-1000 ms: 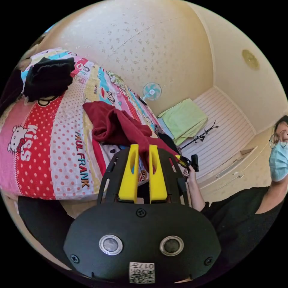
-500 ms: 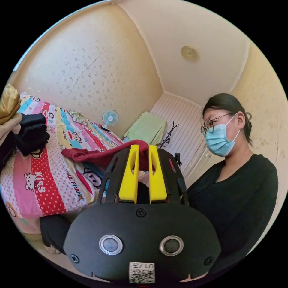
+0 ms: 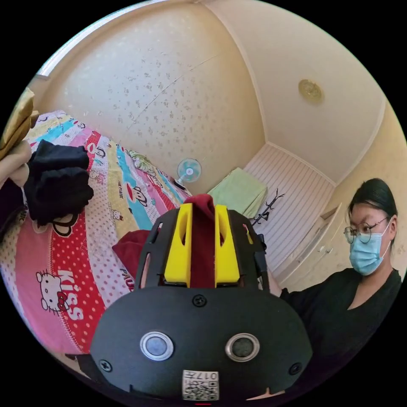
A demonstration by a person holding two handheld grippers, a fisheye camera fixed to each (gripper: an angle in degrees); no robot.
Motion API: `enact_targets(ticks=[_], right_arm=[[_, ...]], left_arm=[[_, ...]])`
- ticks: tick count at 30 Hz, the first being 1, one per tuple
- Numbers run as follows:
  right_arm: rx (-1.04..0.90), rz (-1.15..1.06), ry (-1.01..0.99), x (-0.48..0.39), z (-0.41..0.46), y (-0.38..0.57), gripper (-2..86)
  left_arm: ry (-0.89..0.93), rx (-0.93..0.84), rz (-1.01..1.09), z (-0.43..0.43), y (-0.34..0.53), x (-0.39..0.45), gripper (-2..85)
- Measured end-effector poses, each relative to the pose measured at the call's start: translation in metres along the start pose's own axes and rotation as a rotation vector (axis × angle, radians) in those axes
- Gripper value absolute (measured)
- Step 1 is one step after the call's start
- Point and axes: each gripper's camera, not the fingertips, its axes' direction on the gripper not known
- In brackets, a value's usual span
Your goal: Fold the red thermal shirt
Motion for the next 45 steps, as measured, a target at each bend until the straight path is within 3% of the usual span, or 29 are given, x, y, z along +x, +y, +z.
enact_targets(ticks=[1, 3, 7, 12, 14, 16, 19, 23, 29, 31, 33, 37, 42, 45], right_arm=[[0.006, 0.028, 0.024, 0.006, 0.005, -0.005, 6.7], [0.024, 0.076, 0.045, 0.020, 0.013, -0.010, 8.0], [-0.048, 0.099, 0.157, 0.035, 0.025, 0.009, 8.3], [-0.202, 0.203, 0.260, 0.069, 0.047, 0.059, 10.6], [-0.271, 0.202, 0.229, 0.078, 0.063, 0.072, 8.7], [-0.377, 0.243, 0.328, 0.092, 0.075, 0.079, 5.1], [-0.350, 0.352, 0.351, 0.102, 0.062, 0.069, 1.9], [-0.322, 0.189, 0.509, 0.047, 0.071, 0.035, 1.0], [-0.749, -0.089, 0.345, 0.017, 0.212, 0.014, 0.9], [-0.846, -0.148, 0.449, 0.028, 0.257, 0.025, 0.6], [-1.048, -0.148, 0.676, 0.066, 0.317, 0.056, 0.4], [-0.931, -0.191, 0.726, 0.066, 0.314, 0.064, 0.3], [-0.847, -0.122, 0.438, 0.101, 0.278, 0.053, 0.3], [-0.791, -0.201, 0.284, 0.113, 0.257, 0.053, 0.3]], left_arm=[[-0.113, 0.026, -0.027, 0.011, -0.006, -0.007, 16.3], [-0.188, -0.006, -0.007, 0.027, -0.008, -0.010, 18.7], [-0.238, -0.165, 0.035, 0.063, 0.029, -0.027, 16.5], [-0.299, -0.371, -0.102, 0.087, 0.089, -0.065, 16.3], [-0.303, -0.549, -0.201, 0.109, 0.119, -0.089, 13.9], [-0.366, -0.627, -0.190, 0.116, 0.132, -0.098, 10.3], [-0.363, -0.586, -0.269, 0.106, 0.125, -0.107, 9.9], [-0.230, -0.465, -0.403, 0.091, 0.123, -0.118, 12.4], [-0.256, -0.412, -0.572, 0.099, 0.152, -0.150, 13.0], [-0.271, -0.402, -0.597, 0.103, 0.158, -0.156, 13.1], [-0.277, -0.402, -0.607, 0.109, 0.163, -0.161, 13.3], [-0.292, -0.416, -0.646, 0.126, 0.171, -0.175, 13.4], [-0.258, -0.374, -0.697, 0.138, 0.176, -0.177, 8.6], [-0.090, -0.316, -0.647, 0.148, 0.156, -0.158, 5.0]])
